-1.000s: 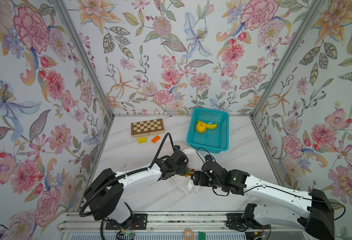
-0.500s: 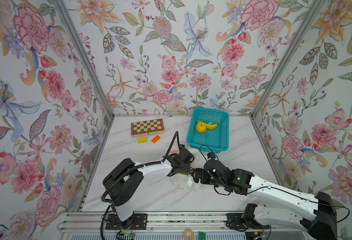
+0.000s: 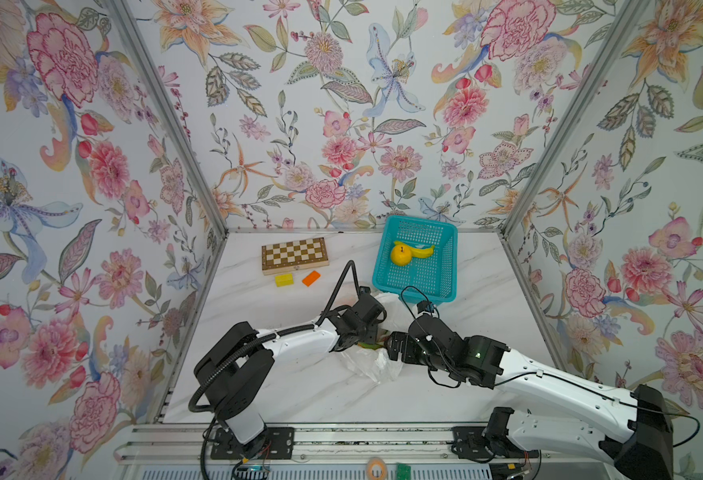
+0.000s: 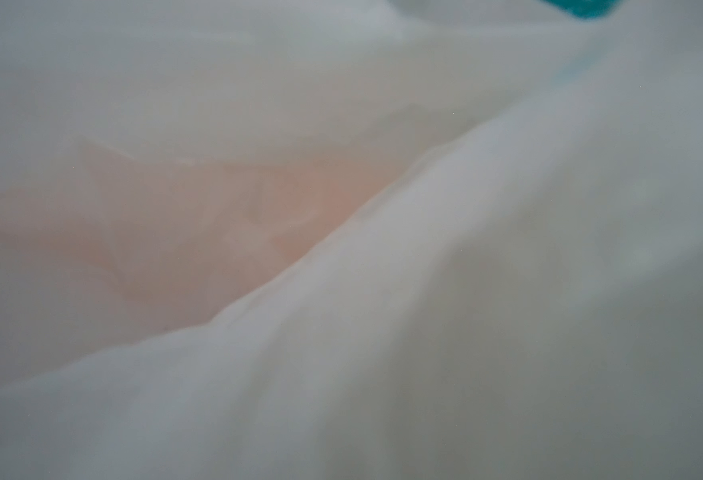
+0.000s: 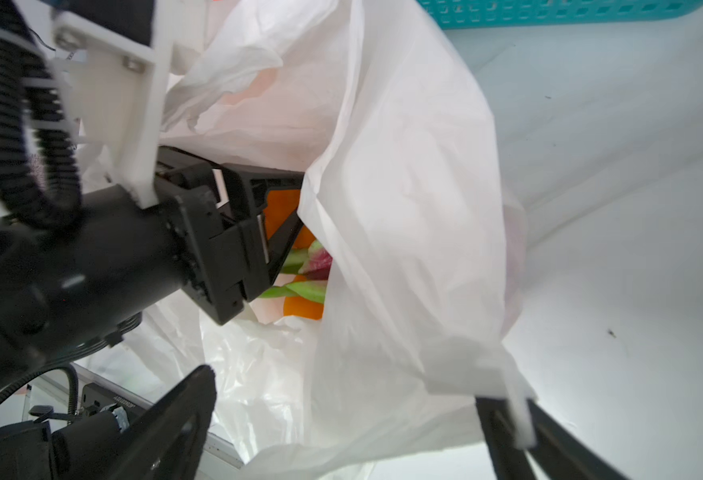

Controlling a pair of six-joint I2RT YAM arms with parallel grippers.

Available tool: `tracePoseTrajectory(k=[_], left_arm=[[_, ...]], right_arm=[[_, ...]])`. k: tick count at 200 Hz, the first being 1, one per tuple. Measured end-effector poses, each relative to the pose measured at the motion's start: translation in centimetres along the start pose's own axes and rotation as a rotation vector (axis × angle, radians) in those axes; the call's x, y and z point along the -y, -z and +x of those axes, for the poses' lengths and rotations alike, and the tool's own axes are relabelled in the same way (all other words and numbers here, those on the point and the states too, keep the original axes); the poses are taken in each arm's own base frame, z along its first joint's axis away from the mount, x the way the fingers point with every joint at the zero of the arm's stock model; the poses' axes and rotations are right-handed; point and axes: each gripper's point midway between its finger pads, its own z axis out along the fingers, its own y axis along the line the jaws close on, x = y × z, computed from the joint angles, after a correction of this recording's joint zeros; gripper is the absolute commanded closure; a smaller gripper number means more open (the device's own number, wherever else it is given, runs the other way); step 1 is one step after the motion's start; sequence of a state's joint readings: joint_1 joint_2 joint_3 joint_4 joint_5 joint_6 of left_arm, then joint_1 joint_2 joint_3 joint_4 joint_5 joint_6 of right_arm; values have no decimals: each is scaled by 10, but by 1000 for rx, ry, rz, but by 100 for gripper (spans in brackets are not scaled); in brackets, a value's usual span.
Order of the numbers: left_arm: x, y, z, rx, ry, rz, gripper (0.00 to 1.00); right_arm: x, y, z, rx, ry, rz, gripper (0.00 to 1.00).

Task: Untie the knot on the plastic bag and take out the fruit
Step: 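Reach the right gripper into the bag toward the oranges while the left holds the rim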

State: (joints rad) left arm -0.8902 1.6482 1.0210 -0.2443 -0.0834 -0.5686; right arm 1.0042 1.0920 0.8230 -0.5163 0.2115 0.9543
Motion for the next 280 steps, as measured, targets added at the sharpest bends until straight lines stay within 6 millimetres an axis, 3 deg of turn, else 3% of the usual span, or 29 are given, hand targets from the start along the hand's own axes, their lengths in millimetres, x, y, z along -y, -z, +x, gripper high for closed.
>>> tracePoseTrajectory(k=[57, 152, 254, 280], left_arm=[[20, 42, -16, 65, -11, 150, 61], [51, 95, -37, 229, -152, 379, 61], [54, 106, -35, 312, -214, 443, 62], [55, 109, -40, 331, -194, 450, 73]], right_arm=[[1, 6, -33, 78, -36, 10, 2], [15, 2, -53, 105, -63, 33, 1], [-8, 54, -82, 177, -125, -203, 5], [-17, 76, -89, 214, -94, -278, 12]])
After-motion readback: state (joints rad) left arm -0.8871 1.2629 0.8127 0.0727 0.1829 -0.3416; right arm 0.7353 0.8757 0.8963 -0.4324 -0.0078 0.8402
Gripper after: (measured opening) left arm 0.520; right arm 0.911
